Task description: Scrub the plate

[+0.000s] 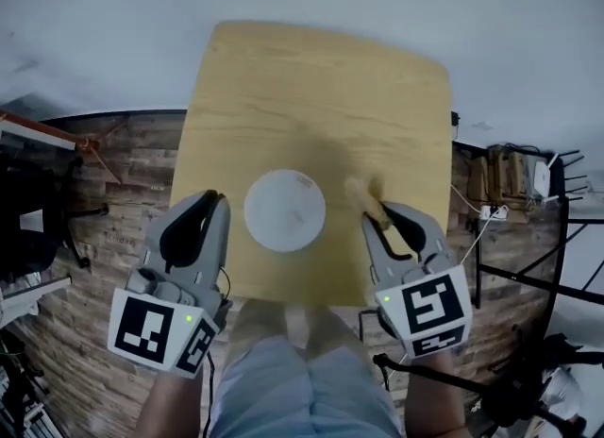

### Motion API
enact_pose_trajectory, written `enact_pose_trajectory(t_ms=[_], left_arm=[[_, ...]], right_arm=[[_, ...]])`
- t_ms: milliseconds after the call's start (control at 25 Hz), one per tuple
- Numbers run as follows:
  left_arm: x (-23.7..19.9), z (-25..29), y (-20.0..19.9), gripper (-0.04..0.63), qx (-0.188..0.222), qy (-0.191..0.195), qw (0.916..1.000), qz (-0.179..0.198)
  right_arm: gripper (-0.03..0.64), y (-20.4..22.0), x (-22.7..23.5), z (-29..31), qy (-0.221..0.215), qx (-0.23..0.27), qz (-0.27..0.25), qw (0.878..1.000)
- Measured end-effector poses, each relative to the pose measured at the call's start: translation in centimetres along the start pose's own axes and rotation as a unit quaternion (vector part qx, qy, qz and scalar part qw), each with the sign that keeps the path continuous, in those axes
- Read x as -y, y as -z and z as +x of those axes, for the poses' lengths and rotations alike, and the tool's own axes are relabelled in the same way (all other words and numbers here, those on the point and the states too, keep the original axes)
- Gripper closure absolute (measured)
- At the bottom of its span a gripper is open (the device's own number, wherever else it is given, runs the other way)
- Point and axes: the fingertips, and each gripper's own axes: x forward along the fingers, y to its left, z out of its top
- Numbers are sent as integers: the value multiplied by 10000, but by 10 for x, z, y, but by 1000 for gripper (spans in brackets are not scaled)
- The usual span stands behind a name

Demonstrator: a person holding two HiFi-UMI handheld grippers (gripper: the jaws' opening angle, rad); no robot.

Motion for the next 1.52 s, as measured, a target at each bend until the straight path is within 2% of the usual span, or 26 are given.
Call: enact_pose_trajectory(t_ms=[80,160,240,360,480,680,1080,1520], left_arm=[[20,-16,-33,543,535,-204,9982,152],[36,-28,-66,543,1082,-431,9926,357],[52,-40,-92,545,1540,-610,9849,508],[79,-55,-109,545,1918,-767,9764,629],[103,-58,-120,545,2100,-829,9706,833],[129,-67,-120,574,2076,-829,9676,1171],[139,-66,-128,575,2064,-818,9660,1327],[132,-59,-130,575,2022,-841,9671,1297]], right_arm=[[546,-38,9,-30,48,825,71,9966],[546,-78,15,-58,51,1702,135,9853],[545,-106,14,-83,102,2329,146,9723],[543,-123,5,-113,229,2724,12,9619],[545,-137,1,-132,319,3062,-164,9513],[545,-134,-8,-148,376,3192,-311,9464],[549,-143,-10,-156,418,3334,-329,9413],[548,-148,-5,-152,408,3384,-357,9394]])
